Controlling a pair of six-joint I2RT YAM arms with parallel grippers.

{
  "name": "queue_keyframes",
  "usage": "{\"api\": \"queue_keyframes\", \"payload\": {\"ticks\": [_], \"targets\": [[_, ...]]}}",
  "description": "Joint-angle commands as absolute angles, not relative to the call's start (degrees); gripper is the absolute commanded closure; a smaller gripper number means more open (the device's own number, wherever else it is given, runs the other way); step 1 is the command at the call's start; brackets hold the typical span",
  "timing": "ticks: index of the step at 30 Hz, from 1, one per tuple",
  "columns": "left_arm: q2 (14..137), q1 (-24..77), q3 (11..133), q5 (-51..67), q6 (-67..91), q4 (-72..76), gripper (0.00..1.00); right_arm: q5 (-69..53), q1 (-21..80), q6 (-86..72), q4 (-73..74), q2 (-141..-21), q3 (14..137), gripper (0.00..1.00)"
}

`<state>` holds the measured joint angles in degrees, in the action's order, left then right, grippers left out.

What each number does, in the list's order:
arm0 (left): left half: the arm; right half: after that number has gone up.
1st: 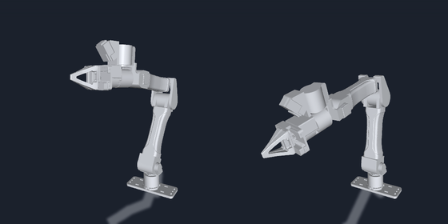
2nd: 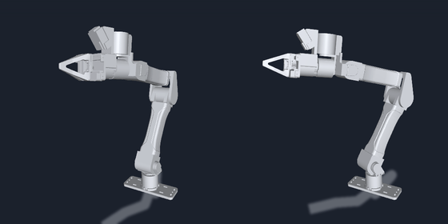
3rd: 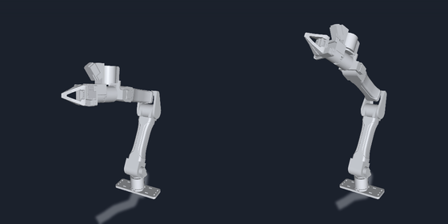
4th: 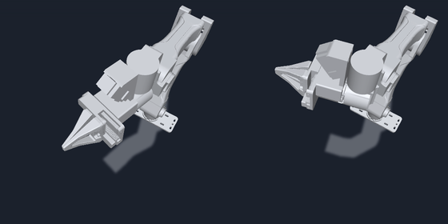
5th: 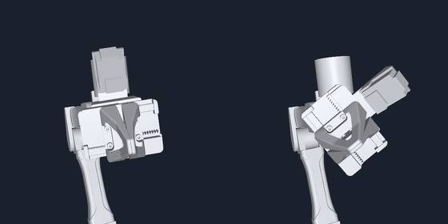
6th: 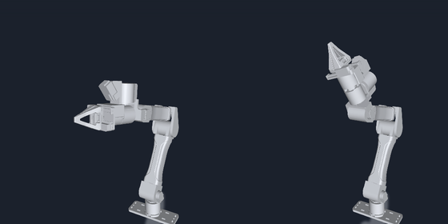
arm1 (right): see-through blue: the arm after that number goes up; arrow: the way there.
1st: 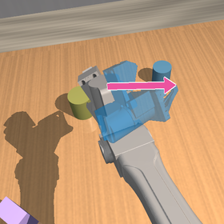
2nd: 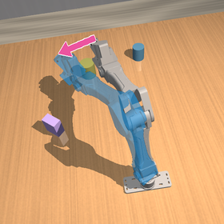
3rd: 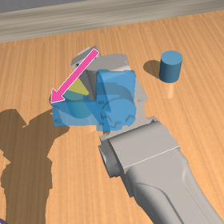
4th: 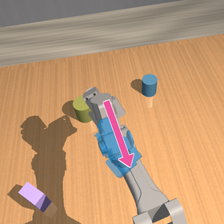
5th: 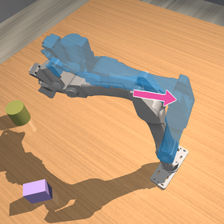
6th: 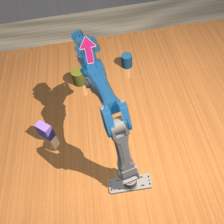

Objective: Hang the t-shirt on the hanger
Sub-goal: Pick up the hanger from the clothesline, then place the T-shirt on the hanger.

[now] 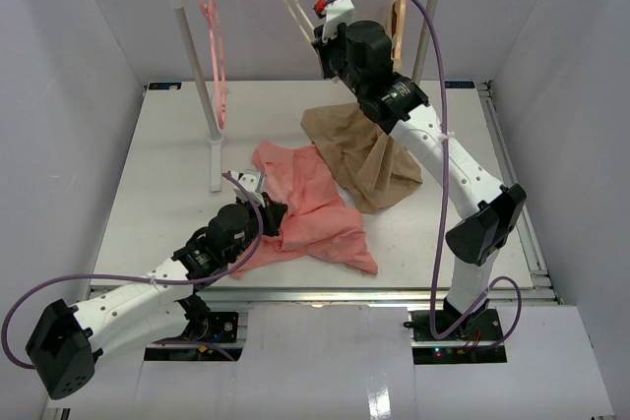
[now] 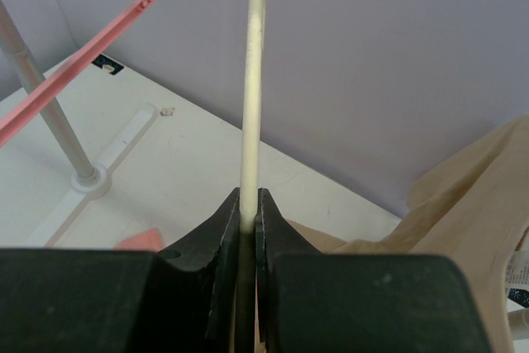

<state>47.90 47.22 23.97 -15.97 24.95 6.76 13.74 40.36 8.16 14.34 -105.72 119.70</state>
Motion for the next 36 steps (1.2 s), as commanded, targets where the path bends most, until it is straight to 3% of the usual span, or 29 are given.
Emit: {"api": "queue_keyframes", "payload": {"ticks": [1,10,28,36], "targets": [[48.13,47.46,24.59,-15.47,25.22,8.49,1.00,13.31,40.50,8.88,9.66,-102.61,121.02,0.92],[46.69,47.38,24.00,-18.30,27.24,8.59,1.00,12.56,40.69,4.28,16.28,-94.62,110.32,0.92],[56.14,45.54,38.41,-27.49,30.68,-4.06,1.00,14.75,56.32,-10.70,22.13,-47.80,52.47,0.92],[60.76,42.23,43.49,-28.60,30.86,-7.81,1.00,8.69,60.91,-15.43,21.90,-37.63,40.30,0.92]]}}
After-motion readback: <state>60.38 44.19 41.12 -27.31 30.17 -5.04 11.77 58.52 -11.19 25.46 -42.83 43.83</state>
